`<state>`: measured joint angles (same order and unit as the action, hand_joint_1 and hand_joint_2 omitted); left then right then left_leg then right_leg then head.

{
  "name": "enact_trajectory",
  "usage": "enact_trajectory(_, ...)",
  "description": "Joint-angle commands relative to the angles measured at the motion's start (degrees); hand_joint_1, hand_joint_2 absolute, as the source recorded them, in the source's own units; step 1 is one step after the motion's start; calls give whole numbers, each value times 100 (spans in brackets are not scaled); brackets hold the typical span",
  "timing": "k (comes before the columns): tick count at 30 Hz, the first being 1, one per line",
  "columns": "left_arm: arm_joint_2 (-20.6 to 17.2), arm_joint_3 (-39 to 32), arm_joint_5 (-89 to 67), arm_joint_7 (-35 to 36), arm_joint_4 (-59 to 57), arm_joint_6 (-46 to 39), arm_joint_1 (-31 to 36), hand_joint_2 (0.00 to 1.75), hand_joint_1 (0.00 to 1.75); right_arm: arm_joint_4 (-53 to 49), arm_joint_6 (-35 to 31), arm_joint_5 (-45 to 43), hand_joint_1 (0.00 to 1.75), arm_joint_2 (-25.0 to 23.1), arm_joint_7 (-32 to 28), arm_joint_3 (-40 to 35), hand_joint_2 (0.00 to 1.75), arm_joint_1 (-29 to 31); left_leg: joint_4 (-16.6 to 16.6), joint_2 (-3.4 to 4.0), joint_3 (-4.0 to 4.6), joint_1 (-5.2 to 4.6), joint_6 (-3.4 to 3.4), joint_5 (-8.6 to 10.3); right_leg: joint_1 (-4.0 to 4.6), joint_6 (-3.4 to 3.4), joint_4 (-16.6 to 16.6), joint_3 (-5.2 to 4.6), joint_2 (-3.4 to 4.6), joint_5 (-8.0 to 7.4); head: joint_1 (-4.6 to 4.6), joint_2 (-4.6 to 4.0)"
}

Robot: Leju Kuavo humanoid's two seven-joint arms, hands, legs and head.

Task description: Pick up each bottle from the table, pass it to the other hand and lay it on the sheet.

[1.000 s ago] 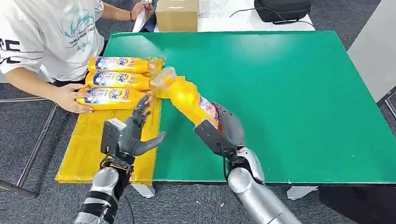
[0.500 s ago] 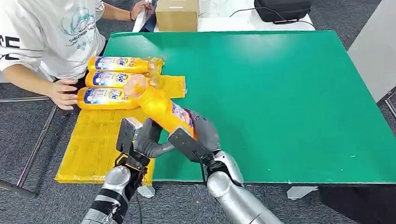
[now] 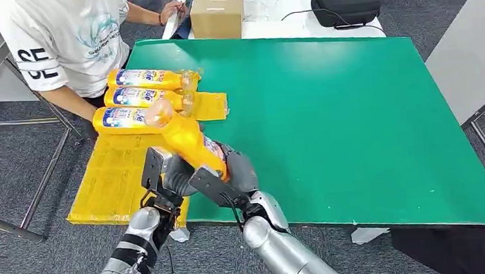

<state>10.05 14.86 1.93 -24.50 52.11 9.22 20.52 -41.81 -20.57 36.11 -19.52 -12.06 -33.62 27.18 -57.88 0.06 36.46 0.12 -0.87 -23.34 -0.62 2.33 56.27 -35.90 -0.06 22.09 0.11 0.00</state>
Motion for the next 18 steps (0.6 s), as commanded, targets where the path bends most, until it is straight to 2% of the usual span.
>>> enact_trajectory(1,-30,-283,303,-47,93,-117,178,175,175,502,-18,159,0,157,166,-514,175,41,4,-3,-12,4,3,-3,4,-4,-5,13,-3,3,0,0)
enact_trajectory(2,-35,-297,314,-43,124,-124,167,175,175,489,-9,150,0,169,160,-506,175,35,4,-6,-31,6,5,-11,6,-7,-5,34,-6,12,0,0)
enact_trajectory(11,-43,-307,322,-34,136,-121,163,175,175,483,-1,148,0,180,157,-504,175,38,0,-13,-27,5,4,-11,5,-6,-2,31,-11,14,2,0)
enact_trajectory(18,-68,-603,584,-64,463,-256,98,175,175,173,-172,-39,0,302,97,-175,175,-91,3,-8,-20,3,4,-7,4,-5,-3,22,-7,9,0,0)
